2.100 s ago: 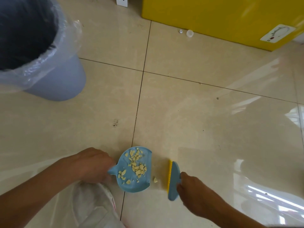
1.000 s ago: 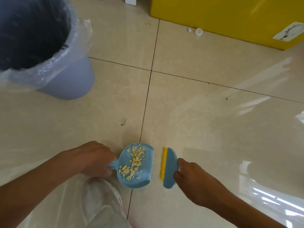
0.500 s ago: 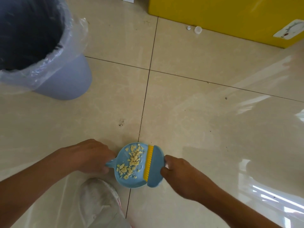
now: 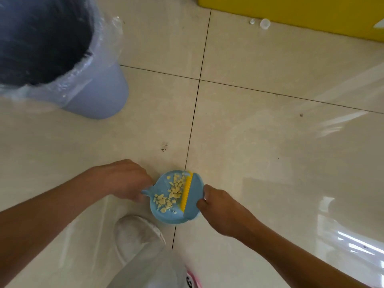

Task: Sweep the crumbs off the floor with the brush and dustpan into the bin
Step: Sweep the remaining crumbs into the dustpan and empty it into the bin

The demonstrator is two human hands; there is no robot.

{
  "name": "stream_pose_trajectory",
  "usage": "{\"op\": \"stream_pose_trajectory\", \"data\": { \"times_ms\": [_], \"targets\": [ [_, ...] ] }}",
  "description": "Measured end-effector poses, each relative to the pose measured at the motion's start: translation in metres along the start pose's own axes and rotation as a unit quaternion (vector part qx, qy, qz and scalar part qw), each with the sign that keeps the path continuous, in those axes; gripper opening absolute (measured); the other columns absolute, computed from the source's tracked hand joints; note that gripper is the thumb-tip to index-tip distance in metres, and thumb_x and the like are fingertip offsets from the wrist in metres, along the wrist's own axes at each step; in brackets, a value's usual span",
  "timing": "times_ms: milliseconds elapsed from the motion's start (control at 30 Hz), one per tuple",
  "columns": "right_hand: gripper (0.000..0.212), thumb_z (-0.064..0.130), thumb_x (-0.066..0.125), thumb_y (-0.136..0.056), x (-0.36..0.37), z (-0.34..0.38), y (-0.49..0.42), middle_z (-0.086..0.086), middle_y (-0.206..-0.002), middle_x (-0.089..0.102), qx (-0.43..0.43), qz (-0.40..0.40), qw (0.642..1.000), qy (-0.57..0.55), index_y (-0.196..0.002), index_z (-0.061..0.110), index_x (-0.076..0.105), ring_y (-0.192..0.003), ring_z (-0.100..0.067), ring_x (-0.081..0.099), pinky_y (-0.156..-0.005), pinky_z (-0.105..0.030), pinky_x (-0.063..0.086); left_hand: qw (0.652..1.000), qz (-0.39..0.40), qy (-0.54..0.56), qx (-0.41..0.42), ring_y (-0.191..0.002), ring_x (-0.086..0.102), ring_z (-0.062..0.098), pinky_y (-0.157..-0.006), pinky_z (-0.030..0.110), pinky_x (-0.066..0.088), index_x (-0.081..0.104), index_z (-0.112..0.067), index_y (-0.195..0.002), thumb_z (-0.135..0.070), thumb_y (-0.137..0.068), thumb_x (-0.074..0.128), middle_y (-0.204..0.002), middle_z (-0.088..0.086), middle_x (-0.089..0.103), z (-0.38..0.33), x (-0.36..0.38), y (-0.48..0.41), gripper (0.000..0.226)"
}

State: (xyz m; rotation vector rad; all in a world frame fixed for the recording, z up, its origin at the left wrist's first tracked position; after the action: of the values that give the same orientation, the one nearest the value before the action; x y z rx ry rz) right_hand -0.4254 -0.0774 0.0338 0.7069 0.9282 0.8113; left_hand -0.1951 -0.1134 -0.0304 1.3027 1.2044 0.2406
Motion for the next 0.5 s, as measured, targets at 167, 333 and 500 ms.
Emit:
{"op": "stream_pose_trajectory", "data": {
  "times_ms": [167, 333, 500],
  "targets": [
    [0.025, 0.027, 0.038, -0.099, -0.033, 0.003, 0.009, -0.009, -0.09, 0.059, -0.015, -0.041, 0.999, -0.012, -0.104, 0.007, 0.053, -0.081, -0.03, 0.056, -0.067, -0.037, 0.043, 0.995, -0.008, 0.101, -0.005, -0.081, 0.054, 0.014, -0.072, 0.03, 0.039, 0.049, -0.031, -0.089, -0.045, -0.091, 0.058, -0.075, -0.012, 0.05, 0.001, 0.006, -0.002, 0.017],
    [0.028, 0.033, 0.049, -0.093, -0.108, 0.019, 0.02, -0.002, -0.078, 0.063, -0.037, -0.032, 0.999, 0.024, -0.101, 0.012, 0.066, -0.066, -0.014, 0.057, -0.064, -0.032, 0.046, 0.971, -0.072, 0.221, -0.056, -0.061, 0.049, 0.001, -0.06, 0.02, 0.035, 0.041, -0.031, -0.071, -0.039, -0.087, 0.062, -0.068, -0.01, 0.052, 0.004, 0.009, 0.03, 0.028],
    [0.023, 0.022, 0.055, -0.089, -0.192, 0.042, 0.054, -0.001, -0.052, 0.034, -0.1, -0.035, 0.991, -0.085, -0.096, 0.006, 0.069, -0.045, -0.013, 0.028, -0.045, -0.025, 0.025, 0.937, -0.162, 0.288, -0.111, -0.057, 0.05, -0.001, -0.055, 0.019, 0.032, 0.041, -0.031, -0.067, -0.052, -0.071, 0.05, -0.061, -0.011, 0.054, 0.004, -0.018, 0.106, 0.023]
  ]
}}
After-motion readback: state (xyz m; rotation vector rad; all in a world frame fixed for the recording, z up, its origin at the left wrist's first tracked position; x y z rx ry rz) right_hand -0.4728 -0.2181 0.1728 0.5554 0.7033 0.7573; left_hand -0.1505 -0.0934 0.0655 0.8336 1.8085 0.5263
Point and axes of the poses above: each hand's wrist, its own y-axis away from the middle knuckle, its own x-axis out of the palm, z = x × y, the point moved 3 cm from there along -y, towards the middle knuckle
